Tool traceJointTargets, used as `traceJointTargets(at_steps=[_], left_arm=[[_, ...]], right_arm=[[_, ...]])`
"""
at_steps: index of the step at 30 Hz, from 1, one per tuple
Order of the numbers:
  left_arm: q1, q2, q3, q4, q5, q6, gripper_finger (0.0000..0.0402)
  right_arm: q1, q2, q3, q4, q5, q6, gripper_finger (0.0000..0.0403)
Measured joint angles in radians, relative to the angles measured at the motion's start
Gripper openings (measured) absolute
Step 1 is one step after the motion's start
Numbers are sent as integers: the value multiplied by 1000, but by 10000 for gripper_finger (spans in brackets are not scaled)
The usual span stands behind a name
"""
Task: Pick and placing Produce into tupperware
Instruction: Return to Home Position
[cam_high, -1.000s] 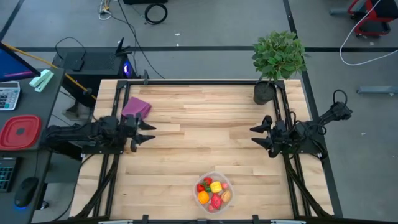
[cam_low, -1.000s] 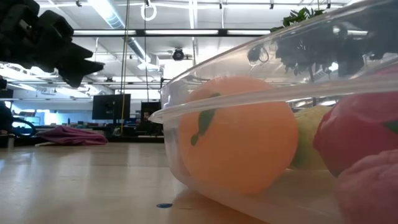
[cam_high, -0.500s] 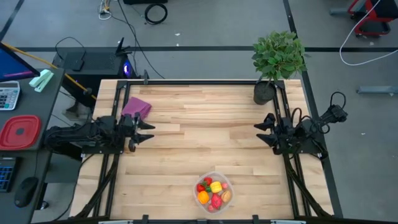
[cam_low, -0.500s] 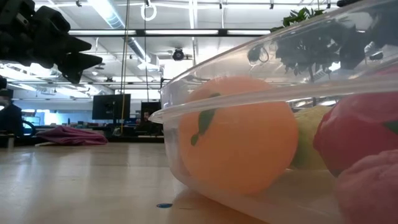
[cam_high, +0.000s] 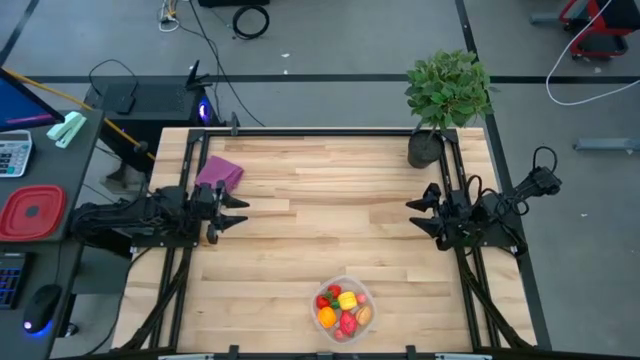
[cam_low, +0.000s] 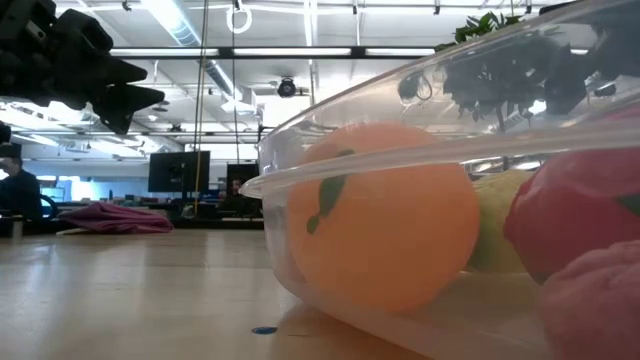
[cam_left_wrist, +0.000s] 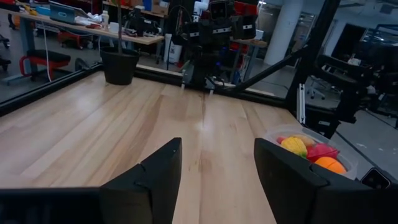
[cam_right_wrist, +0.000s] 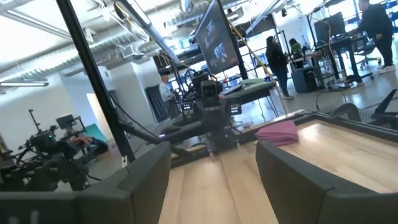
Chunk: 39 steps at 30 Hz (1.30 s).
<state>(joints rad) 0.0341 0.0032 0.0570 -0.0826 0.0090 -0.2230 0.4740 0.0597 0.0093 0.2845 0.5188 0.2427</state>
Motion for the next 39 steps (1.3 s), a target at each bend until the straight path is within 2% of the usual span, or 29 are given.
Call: traceJointTargets(at_steps=[8,39], left_arm=[[0,0,0,0,0,-1,199],[0,1,1,0,0,0,208]], right_arm=[[0,4,0,0,0,0,246],[0,4,0,0,1,-1,246]])
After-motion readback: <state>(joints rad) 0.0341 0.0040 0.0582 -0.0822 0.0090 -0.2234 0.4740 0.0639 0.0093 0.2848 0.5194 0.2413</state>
